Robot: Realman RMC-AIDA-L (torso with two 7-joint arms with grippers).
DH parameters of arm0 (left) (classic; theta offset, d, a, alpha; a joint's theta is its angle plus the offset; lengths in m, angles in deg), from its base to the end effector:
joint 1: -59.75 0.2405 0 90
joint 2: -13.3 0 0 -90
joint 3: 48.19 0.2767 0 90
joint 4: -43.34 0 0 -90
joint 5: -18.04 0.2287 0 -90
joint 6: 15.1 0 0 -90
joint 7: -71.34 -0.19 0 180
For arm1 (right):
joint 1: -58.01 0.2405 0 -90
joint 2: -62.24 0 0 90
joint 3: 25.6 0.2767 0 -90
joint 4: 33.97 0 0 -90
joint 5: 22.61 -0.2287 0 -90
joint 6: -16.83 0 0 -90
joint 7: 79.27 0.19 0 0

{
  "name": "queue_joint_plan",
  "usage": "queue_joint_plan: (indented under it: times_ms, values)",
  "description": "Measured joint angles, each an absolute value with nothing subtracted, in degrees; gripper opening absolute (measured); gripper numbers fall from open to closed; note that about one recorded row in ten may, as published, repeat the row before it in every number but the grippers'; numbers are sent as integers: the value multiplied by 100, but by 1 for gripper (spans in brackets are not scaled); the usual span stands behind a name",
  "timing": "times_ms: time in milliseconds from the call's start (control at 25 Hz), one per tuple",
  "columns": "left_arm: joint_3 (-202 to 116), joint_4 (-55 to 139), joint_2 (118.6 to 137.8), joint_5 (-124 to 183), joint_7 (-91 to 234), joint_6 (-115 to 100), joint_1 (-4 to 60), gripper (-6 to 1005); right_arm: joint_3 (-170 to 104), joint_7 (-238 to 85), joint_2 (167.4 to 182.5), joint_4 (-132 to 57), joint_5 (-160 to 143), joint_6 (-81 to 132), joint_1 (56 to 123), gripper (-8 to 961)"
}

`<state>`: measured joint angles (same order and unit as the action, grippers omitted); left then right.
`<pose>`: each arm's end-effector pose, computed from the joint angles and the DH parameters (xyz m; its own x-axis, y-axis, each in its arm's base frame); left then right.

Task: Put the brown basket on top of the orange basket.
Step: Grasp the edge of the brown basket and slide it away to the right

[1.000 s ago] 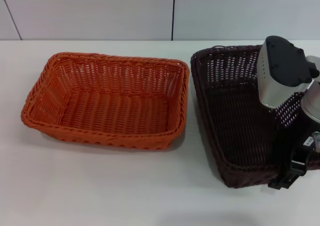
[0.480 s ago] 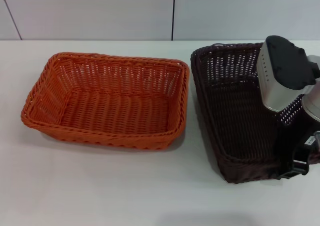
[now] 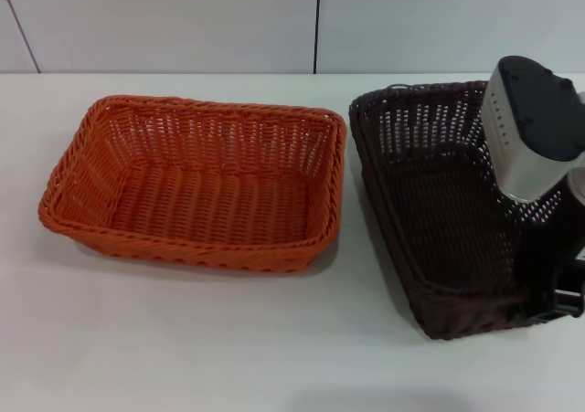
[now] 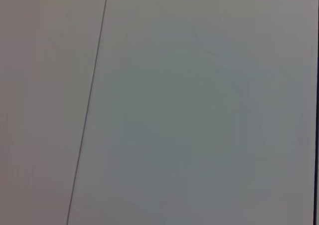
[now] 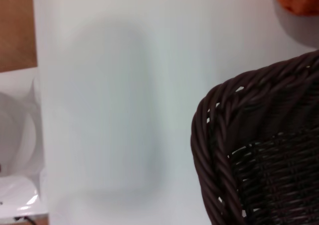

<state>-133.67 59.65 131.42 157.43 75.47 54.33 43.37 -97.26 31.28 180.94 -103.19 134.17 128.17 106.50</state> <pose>-0.4243 0.3551 0.0813 0.6728 -0.2285 0.7037 0.7283 0.3720 -0.5755 0.1888 0.3774 -0.0254 0.8004 -0.0938 0.5920 -0.1264 -0.9919 0.0138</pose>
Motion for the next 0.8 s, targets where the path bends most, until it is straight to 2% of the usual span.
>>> queue_joint_plan:
  times_ms: [800]
  values:
    - [-13389,5960,13142,15743,7520,5433,4305,741,-9633,3291,18077,-12576,14140,13846,10562,131]
